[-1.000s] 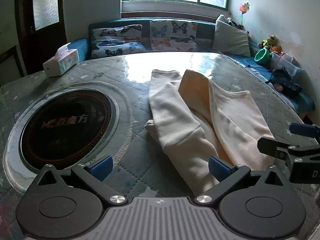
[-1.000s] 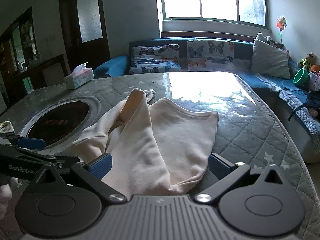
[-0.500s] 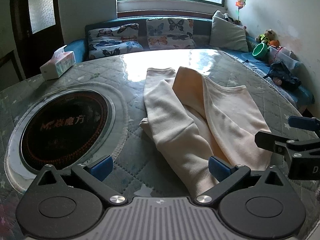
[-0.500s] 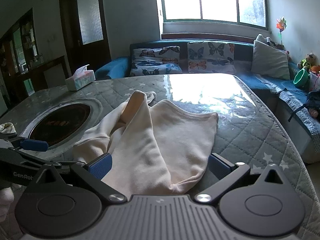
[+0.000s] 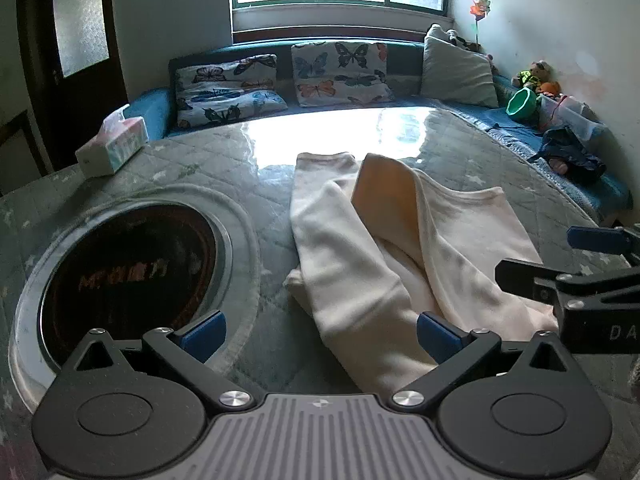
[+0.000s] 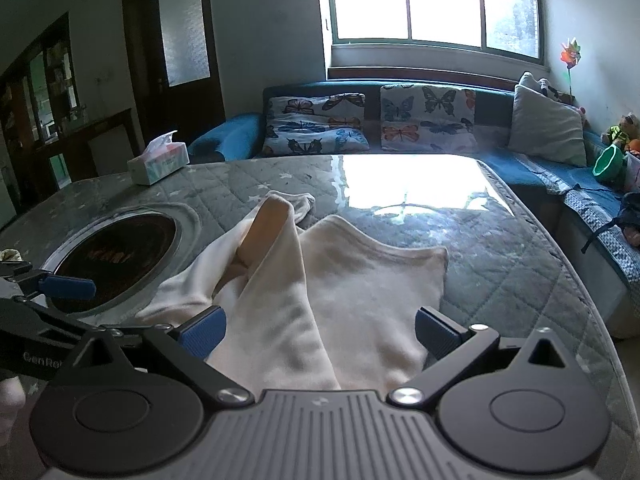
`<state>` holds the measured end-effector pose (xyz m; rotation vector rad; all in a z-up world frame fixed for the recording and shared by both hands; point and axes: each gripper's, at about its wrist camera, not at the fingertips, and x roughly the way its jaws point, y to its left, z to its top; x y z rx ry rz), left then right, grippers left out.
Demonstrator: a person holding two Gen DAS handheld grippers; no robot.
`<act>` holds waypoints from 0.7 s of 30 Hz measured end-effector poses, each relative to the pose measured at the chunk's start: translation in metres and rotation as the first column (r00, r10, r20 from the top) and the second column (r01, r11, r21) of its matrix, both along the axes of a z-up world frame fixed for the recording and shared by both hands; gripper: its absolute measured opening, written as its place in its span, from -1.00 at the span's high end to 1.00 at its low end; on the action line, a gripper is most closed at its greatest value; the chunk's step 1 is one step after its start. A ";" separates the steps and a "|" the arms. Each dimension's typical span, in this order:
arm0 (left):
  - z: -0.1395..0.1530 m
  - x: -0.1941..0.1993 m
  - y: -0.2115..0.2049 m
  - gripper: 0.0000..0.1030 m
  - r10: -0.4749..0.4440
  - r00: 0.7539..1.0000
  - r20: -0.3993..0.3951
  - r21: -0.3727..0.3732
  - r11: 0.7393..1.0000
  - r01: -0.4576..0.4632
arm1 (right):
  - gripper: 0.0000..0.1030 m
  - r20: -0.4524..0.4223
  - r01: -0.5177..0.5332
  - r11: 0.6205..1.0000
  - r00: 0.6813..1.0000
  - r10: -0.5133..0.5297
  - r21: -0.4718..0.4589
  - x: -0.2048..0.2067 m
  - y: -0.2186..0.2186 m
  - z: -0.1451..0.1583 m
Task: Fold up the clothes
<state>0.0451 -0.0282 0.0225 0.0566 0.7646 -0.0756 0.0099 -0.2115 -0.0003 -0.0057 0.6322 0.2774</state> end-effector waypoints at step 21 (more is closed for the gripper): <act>-0.010 0.058 0.014 -0.68 0.022 0.999 -0.025 0.006 1.000 -0.022 | -0.34 -0.080 -0.062 0.997 0.995 0.067 0.056 0.108 0.025 -0.017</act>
